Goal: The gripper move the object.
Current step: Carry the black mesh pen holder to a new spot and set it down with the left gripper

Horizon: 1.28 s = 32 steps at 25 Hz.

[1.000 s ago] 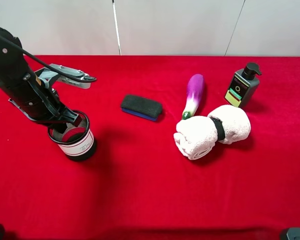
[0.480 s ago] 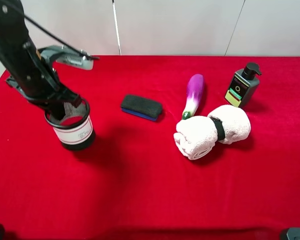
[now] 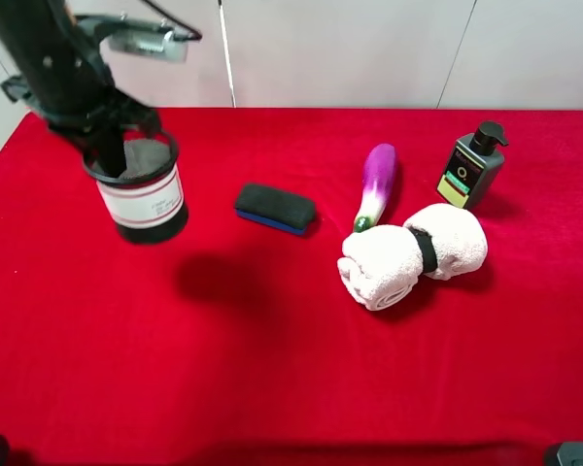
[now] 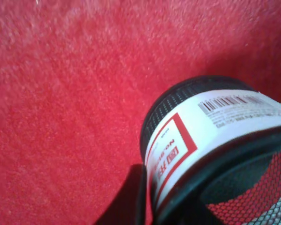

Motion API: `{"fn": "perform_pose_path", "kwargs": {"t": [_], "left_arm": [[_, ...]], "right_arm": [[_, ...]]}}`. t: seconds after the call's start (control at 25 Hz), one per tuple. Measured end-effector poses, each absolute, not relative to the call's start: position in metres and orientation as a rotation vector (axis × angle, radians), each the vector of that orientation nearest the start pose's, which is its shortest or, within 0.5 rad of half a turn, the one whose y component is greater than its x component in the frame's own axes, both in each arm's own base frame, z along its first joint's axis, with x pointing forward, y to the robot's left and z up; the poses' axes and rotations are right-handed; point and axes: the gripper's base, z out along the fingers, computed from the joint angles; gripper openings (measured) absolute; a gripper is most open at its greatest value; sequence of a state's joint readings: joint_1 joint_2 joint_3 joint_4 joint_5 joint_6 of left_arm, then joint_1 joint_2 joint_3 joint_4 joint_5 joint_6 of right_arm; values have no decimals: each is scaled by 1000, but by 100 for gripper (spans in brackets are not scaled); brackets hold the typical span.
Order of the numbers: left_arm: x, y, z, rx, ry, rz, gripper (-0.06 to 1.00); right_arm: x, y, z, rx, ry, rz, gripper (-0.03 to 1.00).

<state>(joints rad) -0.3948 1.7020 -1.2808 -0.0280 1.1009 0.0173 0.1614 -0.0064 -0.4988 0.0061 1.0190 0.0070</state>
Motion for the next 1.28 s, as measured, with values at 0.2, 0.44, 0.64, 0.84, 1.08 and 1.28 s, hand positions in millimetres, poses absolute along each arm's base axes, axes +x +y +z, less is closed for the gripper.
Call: {"fn": "perform_pose_path", "kwargs": {"t": [0.2, 0.44, 0.64, 0.84, 1.08, 1.28], "left_arm": [[328, -162, 261, 703, 2919, -64, 5], [359, -212, 268, 809, 2790, -88, 5], [373, -245, 264, 882, 2726, -116, 5], [385, -262, 257, 929, 2687, -123, 5], [398, -272, 246, 969, 2655, -114, 5], [403, -276, 232, 1000, 2663, -104, 5]], "right_arm": [[-4, 0, 280, -154, 1993, 115, 69], [-4, 0, 280, -154, 1993, 115, 69], [-4, 0, 280, -154, 1993, 115, 69], [-4, 0, 280, -154, 1993, 115, 69], [-4, 0, 280, -154, 1993, 115, 69], [-4, 0, 280, -154, 1993, 115, 69]]}}
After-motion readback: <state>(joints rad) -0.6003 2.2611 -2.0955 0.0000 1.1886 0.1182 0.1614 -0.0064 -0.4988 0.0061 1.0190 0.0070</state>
